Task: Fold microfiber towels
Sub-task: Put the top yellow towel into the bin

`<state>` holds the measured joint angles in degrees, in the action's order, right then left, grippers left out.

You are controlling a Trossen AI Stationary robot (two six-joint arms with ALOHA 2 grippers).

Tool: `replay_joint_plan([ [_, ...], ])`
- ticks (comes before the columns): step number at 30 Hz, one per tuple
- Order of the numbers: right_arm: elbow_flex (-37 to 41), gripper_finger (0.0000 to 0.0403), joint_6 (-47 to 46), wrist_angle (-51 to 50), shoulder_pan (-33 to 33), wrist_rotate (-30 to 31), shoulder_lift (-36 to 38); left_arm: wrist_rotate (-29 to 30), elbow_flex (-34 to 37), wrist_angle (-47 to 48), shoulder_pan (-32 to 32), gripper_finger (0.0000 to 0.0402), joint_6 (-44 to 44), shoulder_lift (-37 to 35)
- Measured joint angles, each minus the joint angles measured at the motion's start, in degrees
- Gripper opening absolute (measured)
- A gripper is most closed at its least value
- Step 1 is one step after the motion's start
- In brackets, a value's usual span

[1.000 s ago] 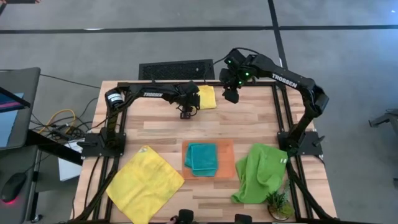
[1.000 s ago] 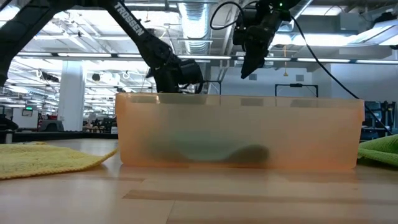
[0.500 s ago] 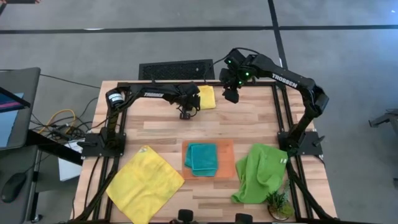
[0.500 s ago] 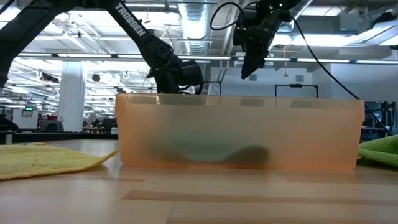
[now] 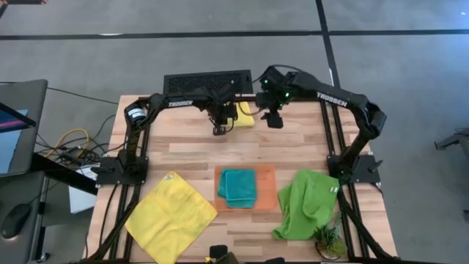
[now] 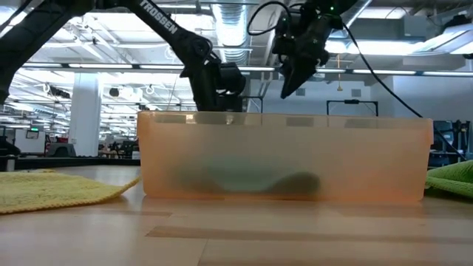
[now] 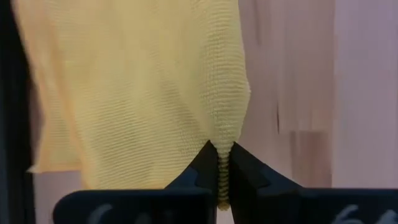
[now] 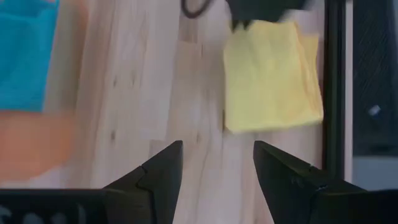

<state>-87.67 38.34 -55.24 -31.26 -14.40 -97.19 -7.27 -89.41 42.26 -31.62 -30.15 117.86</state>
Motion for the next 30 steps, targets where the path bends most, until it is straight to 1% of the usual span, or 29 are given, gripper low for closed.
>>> replay_joint_plan([
  [7,8.8,0.0221,-1.8,17.1,2.0,3.2,0.0,-0.5,-4.5,4.1,-1.2,0.0001,0.8,0.0],
  [9,10.6,0.0221,-1.9,19.3,2.3,4.4,0.0,-0.5,-5.5,4.6,-1.3,0.0001,0.6,-0.1],
  [12,12.6,0.0221,-1.9,22.7,2.4,4.3,-0.1,-0.7,-6.2,5.1,-1.3,0.0001,0.6,-0.1],
  [16,14.9,0.0221,-3.0,24.7,2.3,4.8,-1.9,-2.9,-7.1,5.0,-1.3,0.0001,0.8,-0.1],
  [17,14.8,0.0221,-3.3,26.3,2.3,5.6,-2.9,-3.1,-7.2,5.0,-1.3,0.0001,1.0,-0.1],
  [19,14.9,0.0221,-3.4,25.9,2.3,6.2,-4.7,-3.1,-7.2,4.9,-1.3,0.0,1.3,-0.1],
  [24,14.8,0.0221,-3.9,28.2,2.2,11.0,-8.2,-3.1,-7.2,5.1,-1.4,0.0,2.0,-0.1],
  [30,14.6,0.0221,-3.8,28.4,2.0,11.1,-9.7,-3.1,-7.2,4.8,-1.5,0.0,2.3,-0.1],
])
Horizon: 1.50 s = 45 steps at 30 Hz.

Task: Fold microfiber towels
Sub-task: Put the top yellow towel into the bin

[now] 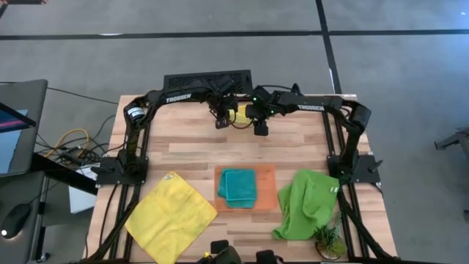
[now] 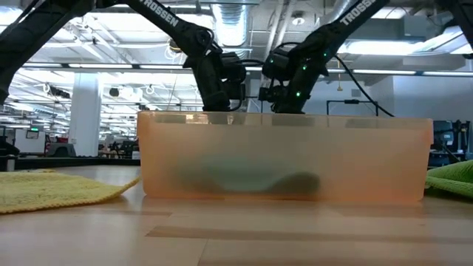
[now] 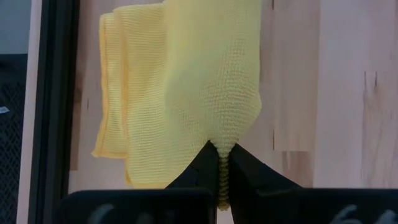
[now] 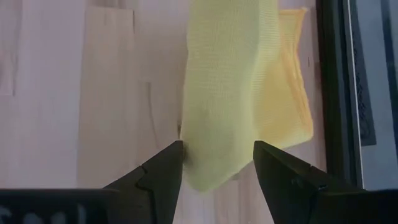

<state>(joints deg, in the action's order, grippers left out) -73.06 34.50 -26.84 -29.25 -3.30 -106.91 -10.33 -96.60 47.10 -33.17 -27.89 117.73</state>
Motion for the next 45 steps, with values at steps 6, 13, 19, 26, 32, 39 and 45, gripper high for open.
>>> replay_joint_plan([
  [6,0.0,0.0221,-0.2,-0.3,-0.2,-0.1,-2.2,-0.3,0.0,-0.1,-0.2,0.0,0.6,0.0],
  [13,0.1,0.0214,-1.5,0.3,0.0,0.3,-4.1,-1.4,0.0,0.0,-0.4,0.0,0.8,0.0],
  [19,0.0,0.0149,-2.6,2.0,-0.2,0.6,-3.4,-1.4,0.0,-0.1,-0.4,0.0,0.8,0.0],
  [26,-1.1,0.0015,-3.5,-2.2,-0.5,0.2,-3.5,-1.5,0.0,0.7,-0.4,0.0,2.5,0.0],
  [32,-5.6,0.0023,-5.1,-8.9,-0.1,0.2,-2.8,-1.6,-0.1,4.0,0.3,0.0,5.4,-0.2],
  [39,-7.3,0.0015,-5.3,-15.3,2.5,0.2,2.9,-1.2,-0.1,6.6,3.1,0.0,11.6,-3.5],
  [45,-7.2,0.0007,-5.5,-20.0,6.0,0.4,9.5,4.5,-0.1,7.0,8.5,0.0,17.6,-8.8],
])
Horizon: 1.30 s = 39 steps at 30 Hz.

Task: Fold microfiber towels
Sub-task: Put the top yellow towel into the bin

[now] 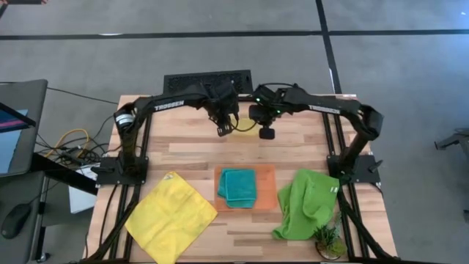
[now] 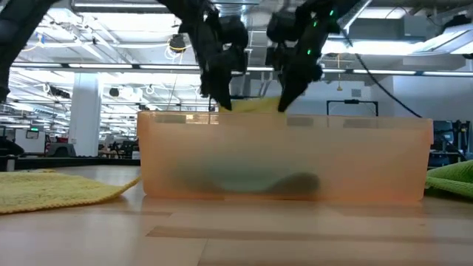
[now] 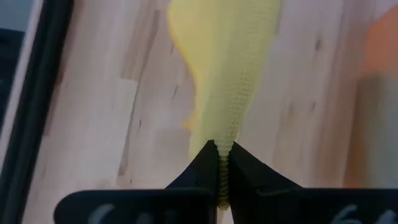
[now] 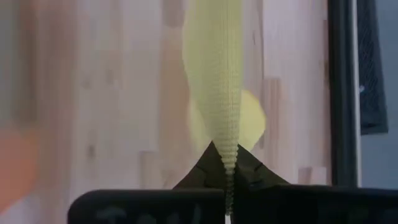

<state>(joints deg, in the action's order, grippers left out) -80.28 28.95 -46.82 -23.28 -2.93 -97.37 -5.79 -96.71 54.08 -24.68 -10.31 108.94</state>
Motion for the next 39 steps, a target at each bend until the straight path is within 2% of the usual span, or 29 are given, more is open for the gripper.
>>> replay_joint_plan([
  [7,0.0,0.0013,-1.2,-4.1,6.1,0.1,6.6,5.5,0.0,1.7,9.1,0.0,8.3,-3.6],
  [13,0.0,0.0007,-7.3,-4.6,14.1,0.1,8.6,9.3,0.0,4.5,16.2,0.0,12.6,-4.7],
  [20,0.0,0.0014,-19.4,-4.6,23.9,3.3,7.7,10.5,0.1,8.1,24.2,0.0,14.6,-4.7],
  [23,0.0,0.0009,-22.9,-4.4,28.2,5.4,7.7,12.6,0.1,8.2,27.4,0.0,15.9,-4.7],
  [28,0.0,0.0013,-28.9,-4.3,33.1,7.8,7.7,12.7,0.1,8.4,31.6,0.0,19.3,-4.7],
  [33,0.0,0.0011,-31.3,-4.1,36.3,7.8,4.6,12.7,0.4,8.9,35.0,0.0,23.0,-4.7],
  [39,0.0,0.0014,-32.3,-2.6,39.1,7.7,0.2,11.7,5.2,6.1,38.0,0.0,28.5,-4.6],
])
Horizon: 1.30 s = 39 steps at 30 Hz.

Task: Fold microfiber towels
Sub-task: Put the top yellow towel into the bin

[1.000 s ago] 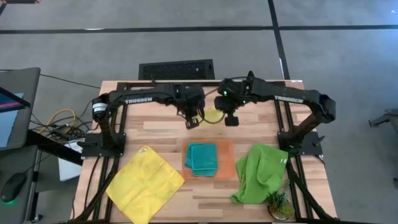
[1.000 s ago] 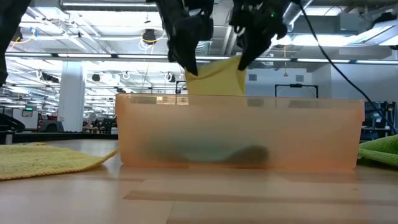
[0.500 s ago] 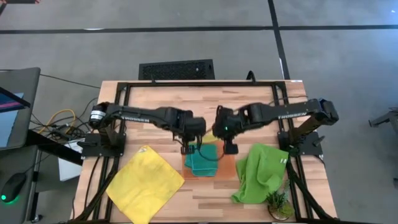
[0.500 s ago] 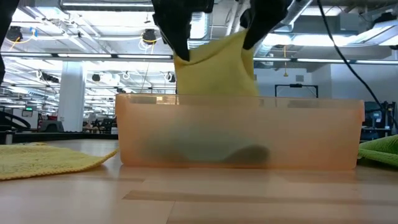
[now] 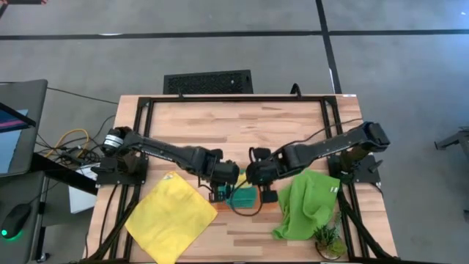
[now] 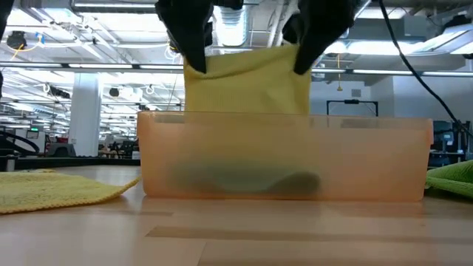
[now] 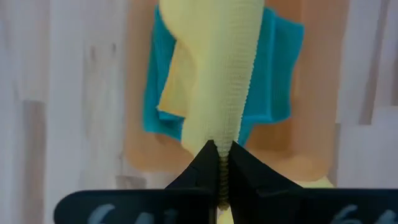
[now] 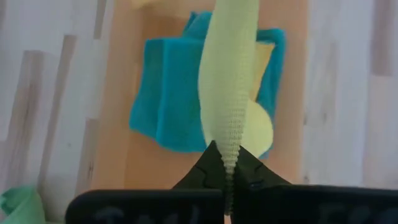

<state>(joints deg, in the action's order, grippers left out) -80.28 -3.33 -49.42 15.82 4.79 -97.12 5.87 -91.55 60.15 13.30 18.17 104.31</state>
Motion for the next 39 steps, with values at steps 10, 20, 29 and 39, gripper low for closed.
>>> replay_joint_plan([
  [10,0.1,0.0012,-0.2,0.6,1.7,0.1,-1.0,-1.7,4.4,-7.6,2.4,0.0,1.3,0.5],
  [20,0.1,0.0012,0.8,-1.5,-2.0,11.2,3.5,7.0,-0.8,-3.4,-2.4,0.0,-2.7,-0.3],
  [29,0.0,0.0009,3.2,-2.1,-5.9,16.4,6.1,14.1,-5.7,2.0,-7.2,0.0,-5.7,-1.6],
  [39,0.0,0.001,8.4,-0.1,-7.3,19.4,8.5,16.1,-9.6,2.6,-8.3,0.0,-11.2,-1.7],
])
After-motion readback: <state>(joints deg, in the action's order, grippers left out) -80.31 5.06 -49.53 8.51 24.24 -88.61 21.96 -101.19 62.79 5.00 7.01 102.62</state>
